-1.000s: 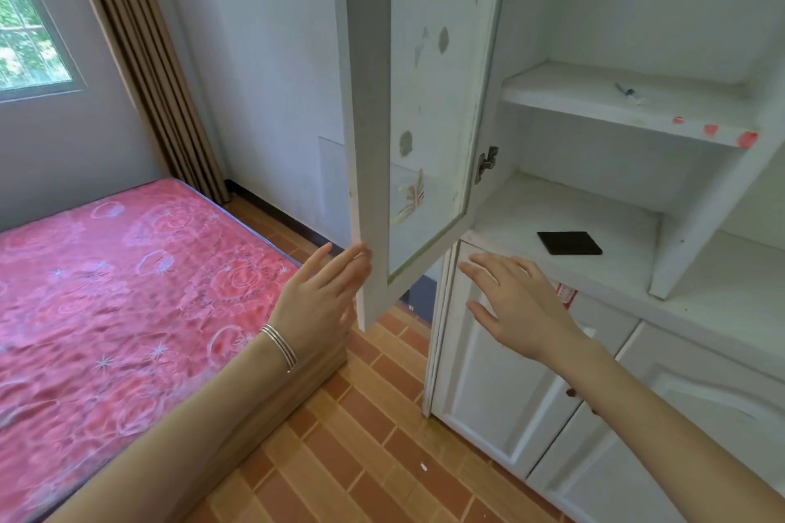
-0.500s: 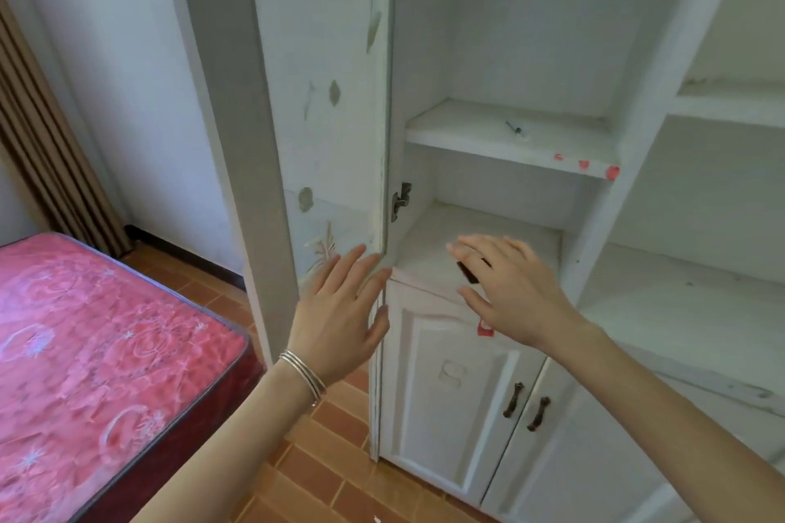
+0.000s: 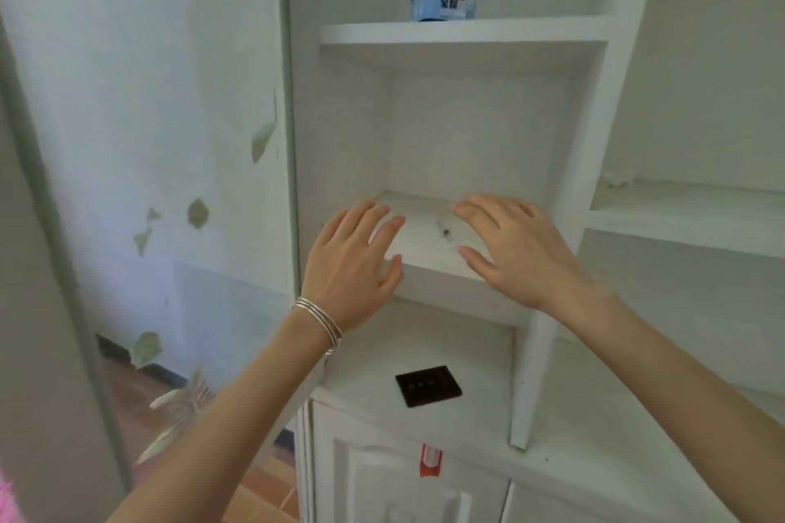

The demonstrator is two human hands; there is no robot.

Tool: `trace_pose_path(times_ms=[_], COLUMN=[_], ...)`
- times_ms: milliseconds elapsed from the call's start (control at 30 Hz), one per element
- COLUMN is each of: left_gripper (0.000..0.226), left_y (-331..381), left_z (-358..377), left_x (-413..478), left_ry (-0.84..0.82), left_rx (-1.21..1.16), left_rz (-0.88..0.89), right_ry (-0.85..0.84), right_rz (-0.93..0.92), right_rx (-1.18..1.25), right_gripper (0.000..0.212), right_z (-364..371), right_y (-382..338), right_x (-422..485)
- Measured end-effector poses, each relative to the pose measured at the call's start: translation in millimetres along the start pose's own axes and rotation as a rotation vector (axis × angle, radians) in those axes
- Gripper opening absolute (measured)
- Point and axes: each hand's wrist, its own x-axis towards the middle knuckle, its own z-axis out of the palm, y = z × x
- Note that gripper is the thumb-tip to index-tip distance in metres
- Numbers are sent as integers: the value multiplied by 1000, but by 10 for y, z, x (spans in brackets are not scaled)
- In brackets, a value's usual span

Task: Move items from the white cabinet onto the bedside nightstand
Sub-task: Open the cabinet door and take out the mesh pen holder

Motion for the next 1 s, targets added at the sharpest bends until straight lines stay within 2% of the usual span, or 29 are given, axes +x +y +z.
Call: trace_pose_path(times_ms=[233,433,567,700,867,1000], left_gripper=[48,56,59,60,58,54], left_y=[-139,-342,-425,-486,-572,-664], left_z=[122,28,7,50,87,68], left_x=[941,1739,2076,2241,2298,2320], left_ry=[128,257,296,325,364,389], left_rx=[69,71,46,23,-21,-43], left_rz=[-31,-72,-67,-40,16,28], right_ry=[154,293,442,345,187,92], right_rz=[-51,-60,-53,-25,77,102], right_rx=[-13,135,45,-25,11,36], right_gripper=[49,49,39,42,52,44], right_z=[-236,-499,-690,-824,-904,-886], right_y=[639,905,998,1164,1358,1413], right_x=[739,1390,1733,2183,2673,2865])
